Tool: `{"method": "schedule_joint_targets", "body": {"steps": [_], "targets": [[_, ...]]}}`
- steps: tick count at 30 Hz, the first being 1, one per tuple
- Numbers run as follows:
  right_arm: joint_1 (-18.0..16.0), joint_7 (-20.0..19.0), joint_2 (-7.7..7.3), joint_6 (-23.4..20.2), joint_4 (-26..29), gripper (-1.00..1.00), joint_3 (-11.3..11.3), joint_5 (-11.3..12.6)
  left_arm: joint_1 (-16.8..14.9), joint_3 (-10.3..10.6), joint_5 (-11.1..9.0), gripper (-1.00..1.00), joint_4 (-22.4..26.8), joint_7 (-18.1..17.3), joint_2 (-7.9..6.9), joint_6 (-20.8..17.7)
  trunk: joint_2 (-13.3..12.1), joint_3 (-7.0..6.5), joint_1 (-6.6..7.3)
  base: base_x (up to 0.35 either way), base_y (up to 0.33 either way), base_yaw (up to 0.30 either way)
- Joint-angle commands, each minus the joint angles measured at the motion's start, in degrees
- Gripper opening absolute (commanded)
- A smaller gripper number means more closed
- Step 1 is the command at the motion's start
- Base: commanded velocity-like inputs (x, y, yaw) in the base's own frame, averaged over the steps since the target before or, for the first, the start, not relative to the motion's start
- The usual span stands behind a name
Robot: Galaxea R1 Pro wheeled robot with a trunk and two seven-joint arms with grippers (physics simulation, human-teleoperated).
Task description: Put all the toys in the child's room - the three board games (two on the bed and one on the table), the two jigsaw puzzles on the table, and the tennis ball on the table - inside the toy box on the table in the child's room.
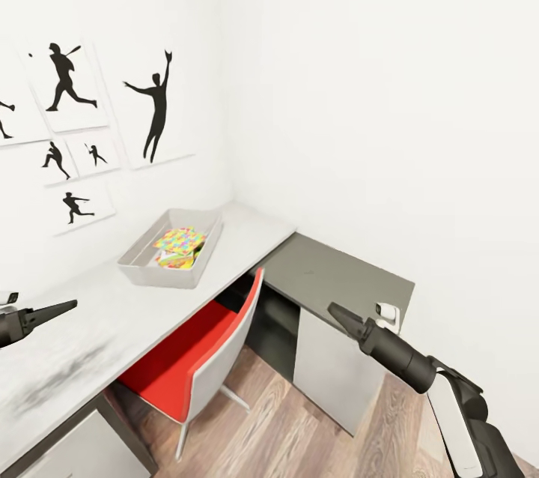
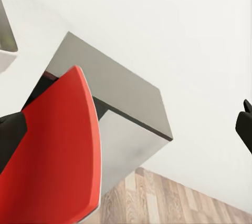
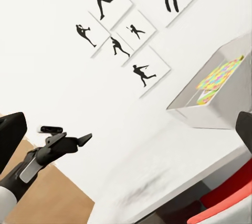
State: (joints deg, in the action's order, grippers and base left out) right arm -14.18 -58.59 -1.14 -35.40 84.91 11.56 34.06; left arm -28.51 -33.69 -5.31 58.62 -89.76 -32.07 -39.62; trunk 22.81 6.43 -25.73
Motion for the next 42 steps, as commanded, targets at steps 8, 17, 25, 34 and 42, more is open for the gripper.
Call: {"method": "schedule_joint_targets", "body": {"steps": [8, 17, 25, 34, 42], "targets": [[-0.06, 0.03, 0.00, -0.30, -0.01, 1.00, 0.03, 0.32, 0.02, -0.19, 0.04, 1.00, 0.00, -0.24, -0.07, -0.56, 0.11, -0.50, -0.05, 0.119, 0.071, -0.200], [-0.06, 0.00, 0.00, -0.29, -0.01, 1.00, 0.04, 0.39, 0.04, -0.27, 0.04, 1.00, 0.00, -0.24, -0.10, -0.55, 0.11, -1.20, -0.05, 0.016, 0.022, -0.200], [-0.06, -0.03, 0.00, -0.29, -0.01, 1.00, 0.34, 0.46, 0.04, -0.81, 0.04, 1.00, 0.04, -0.24, -0.08, -0.49, 0.11, -1.83, -0.05, -0.042, 0.146, -0.200], [-0.06, -0.03, -0.08, -0.29, -0.01, 1.00, 0.47, 0.55, 0.04, -1.01, 0.04, 1.00, 0.08, -0.24, -0.07, -0.46, 0.11, -2.53, -0.05, -0.005, 0.018, -0.200], [-0.06, 0.03, -0.04, -0.29, -0.01, 1.00, 0.48, 0.57, 0.04, -1.04, 0.02, 1.00, 0.07, -0.24, -0.10, -0.38, 0.11, -3.15, -0.05, -0.060, -0.015, -0.200]]}}
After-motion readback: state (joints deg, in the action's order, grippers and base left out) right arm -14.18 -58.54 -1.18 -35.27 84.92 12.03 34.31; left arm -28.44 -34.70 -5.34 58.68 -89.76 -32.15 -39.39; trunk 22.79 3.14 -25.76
